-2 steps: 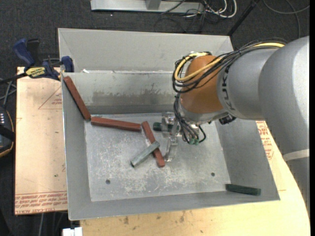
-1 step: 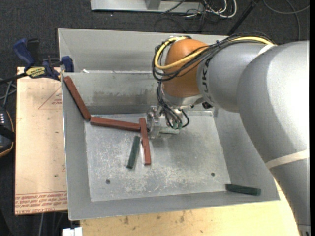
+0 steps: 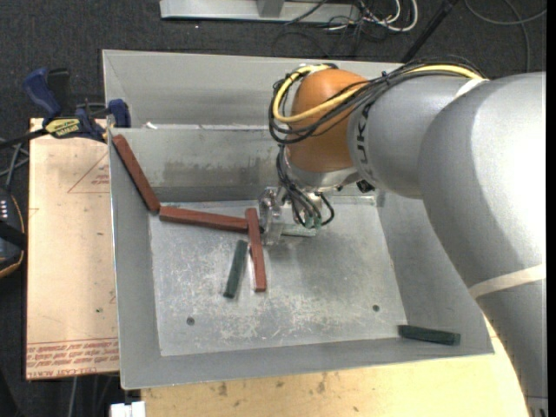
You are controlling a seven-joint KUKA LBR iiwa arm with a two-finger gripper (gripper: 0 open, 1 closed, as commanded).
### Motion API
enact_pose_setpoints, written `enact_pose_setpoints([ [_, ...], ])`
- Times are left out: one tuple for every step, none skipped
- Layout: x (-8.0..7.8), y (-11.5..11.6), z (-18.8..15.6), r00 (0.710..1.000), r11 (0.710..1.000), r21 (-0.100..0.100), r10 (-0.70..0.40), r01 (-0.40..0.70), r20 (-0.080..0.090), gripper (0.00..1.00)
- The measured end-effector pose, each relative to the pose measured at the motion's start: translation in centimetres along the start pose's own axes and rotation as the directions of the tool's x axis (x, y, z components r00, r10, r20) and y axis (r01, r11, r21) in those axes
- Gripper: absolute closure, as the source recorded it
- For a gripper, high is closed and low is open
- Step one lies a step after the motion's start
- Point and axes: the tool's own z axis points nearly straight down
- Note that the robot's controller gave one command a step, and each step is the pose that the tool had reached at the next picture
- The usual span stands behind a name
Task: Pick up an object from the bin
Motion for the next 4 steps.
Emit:
enact_pose_setpoints([
  [0.9,-0.7,-4.4,0.999,0.999,0.002,-0.032,0.032,-0.01,1.0],
  [0.0,-1.9,-11.6,0.999,0.999,0.002,-0.045,0.045,-0.009,1.0],
  [0.0,-1.9,-5.3,0.998,0.998,0.002,-0.056,0.056,-0.014,0.0],
  [-0.2,-1.9,-5.7,0.998,0.998,0.001,-0.056,0.056,-0.008,0.0],
])
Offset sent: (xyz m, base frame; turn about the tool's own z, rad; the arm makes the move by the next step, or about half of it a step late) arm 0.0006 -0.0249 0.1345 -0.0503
